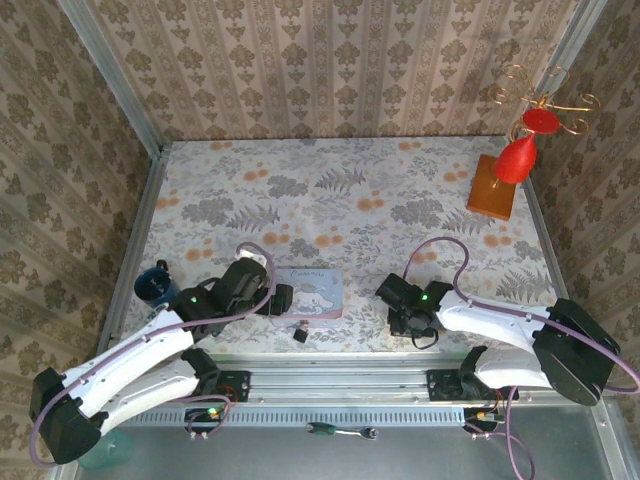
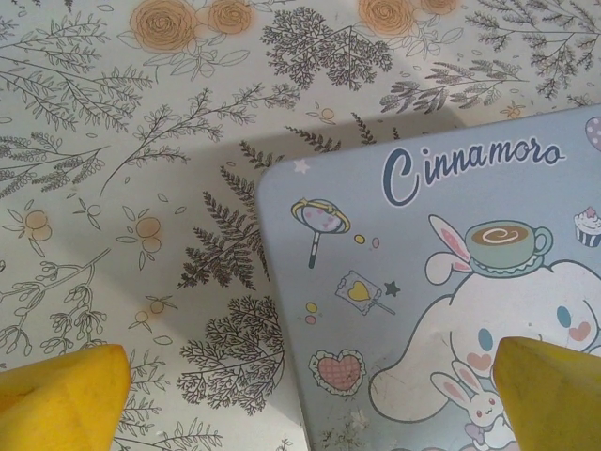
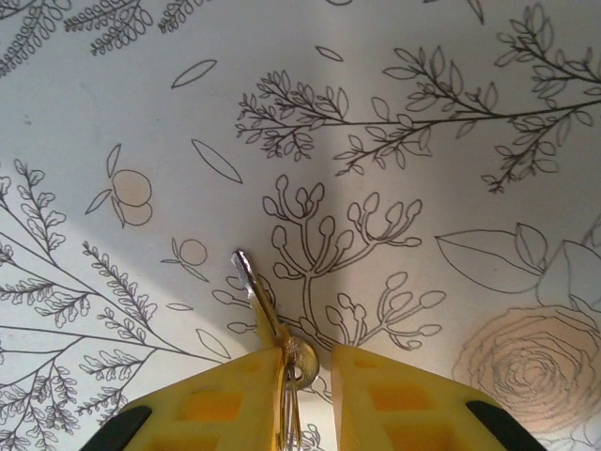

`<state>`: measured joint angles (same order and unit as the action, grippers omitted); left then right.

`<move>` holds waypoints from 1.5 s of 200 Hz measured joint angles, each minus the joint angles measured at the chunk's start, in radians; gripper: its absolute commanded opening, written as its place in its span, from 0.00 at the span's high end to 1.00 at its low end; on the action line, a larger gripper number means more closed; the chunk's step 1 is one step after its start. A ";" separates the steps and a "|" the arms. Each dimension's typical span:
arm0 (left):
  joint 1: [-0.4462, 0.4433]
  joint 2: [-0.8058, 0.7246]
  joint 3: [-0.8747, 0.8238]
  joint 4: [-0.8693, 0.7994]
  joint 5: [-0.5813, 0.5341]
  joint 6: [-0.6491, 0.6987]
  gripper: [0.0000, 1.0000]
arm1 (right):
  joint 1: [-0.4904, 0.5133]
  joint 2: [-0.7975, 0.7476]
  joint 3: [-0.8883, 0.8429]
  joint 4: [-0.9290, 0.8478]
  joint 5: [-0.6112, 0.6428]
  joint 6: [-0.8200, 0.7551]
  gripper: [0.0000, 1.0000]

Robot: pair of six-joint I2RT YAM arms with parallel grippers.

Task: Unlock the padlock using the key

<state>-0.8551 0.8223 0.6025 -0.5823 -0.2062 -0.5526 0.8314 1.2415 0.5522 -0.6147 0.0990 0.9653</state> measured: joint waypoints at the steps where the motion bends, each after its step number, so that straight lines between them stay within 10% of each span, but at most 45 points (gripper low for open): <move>1: 0.000 0.000 0.000 0.000 0.000 -0.001 0.00 | 0.000 0.000 0.000 0.001 0.000 0.000 0.77; 180: 0.069 0.000 -0.016 0.134 0.093 -0.012 0.00 | 0.011 -0.140 -0.027 0.047 0.060 0.000 1.00; 300: 0.069 0.083 -0.018 0.406 0.239 -0.064 0.06 | 0.018 -0.285 -0.090 0.499 0.150 0.006 1.00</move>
<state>-0.7864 0.9051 0.5842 -0.1764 0.0330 -0.6163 0.8494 0.9569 0.4618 -0.1158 0.2489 0.9710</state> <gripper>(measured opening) 0.977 0.066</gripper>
